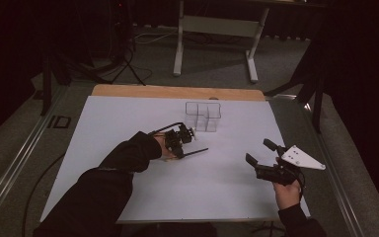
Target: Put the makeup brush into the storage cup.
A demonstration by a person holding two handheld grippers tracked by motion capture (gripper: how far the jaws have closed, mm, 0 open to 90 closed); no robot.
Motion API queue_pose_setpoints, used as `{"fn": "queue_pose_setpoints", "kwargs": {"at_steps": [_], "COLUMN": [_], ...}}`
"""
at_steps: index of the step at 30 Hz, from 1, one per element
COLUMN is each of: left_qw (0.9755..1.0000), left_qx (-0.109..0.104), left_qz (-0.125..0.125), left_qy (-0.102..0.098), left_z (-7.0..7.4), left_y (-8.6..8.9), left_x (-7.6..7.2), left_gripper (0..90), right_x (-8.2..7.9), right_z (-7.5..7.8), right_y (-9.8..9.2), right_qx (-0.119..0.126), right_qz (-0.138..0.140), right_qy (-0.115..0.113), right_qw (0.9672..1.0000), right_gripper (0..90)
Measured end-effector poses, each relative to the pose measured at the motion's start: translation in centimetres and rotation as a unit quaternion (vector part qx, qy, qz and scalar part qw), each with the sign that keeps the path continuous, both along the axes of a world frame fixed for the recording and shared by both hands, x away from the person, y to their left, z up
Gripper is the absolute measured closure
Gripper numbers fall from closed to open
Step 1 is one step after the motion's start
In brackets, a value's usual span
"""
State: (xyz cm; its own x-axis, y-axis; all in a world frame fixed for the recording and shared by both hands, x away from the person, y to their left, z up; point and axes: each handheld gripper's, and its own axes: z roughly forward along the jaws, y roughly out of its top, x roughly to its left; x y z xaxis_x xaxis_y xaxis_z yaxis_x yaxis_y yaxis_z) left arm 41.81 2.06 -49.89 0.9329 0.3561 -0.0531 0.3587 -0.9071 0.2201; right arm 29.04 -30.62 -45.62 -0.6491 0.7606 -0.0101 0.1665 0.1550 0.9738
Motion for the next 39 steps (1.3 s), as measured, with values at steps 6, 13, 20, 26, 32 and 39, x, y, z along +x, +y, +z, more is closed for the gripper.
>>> {"fn": "queue_pose_setpoints", "kwargs": {"at_steps": [6,13,20,26,32,39], "left_qw": [0.9999,0.9993,0.998,0.9956,0.9937,0.9933], "left_qx": [-0.013,-0.02,-0.028,-0.023,-0.018,-0.013], "left_qz": [-0.009,-0.03,-0.057,-0.091,-0.11,-0.113], "left_qy": [0.0,-0.001,0.001,0.012,0.009,0.015], "left_z": [1.4,3.2,4.8,5.6,6.2,6.8], "left_y": [0.7,0.8,0.3,-0.2,-0.7,-1.3], "left_x": [-0.7,-1.8,-3.2,-4.3,-5.2,-5.2], "left_gripper": [83.6,83.6,83.6,83.6,83.6,83.6], "right_x": [0.0,0.0,0.0,-0.1,-0.6,-0.9], "right_z": [0.0,0.0,0.1,0.3,0.7,1.1], "right_y": [0.1,0.1,0.5,1.5,3.2,6.3], "right_qx": [-0.002,-0.006,-0.02,-0.037,-0.069,-0.151], "right_qz": [0.0,0.001,0.008,0.044,0.075,0.121], "right_qy": [0.001,0.002,0.005,0.019,0.023,0.017], "right_qw": [1.0,1.0,0.9998,0.9982,0.9946,0.981], "right_gripper": [13.5,13.5,13.5,13.3,13.5,13.1]}}
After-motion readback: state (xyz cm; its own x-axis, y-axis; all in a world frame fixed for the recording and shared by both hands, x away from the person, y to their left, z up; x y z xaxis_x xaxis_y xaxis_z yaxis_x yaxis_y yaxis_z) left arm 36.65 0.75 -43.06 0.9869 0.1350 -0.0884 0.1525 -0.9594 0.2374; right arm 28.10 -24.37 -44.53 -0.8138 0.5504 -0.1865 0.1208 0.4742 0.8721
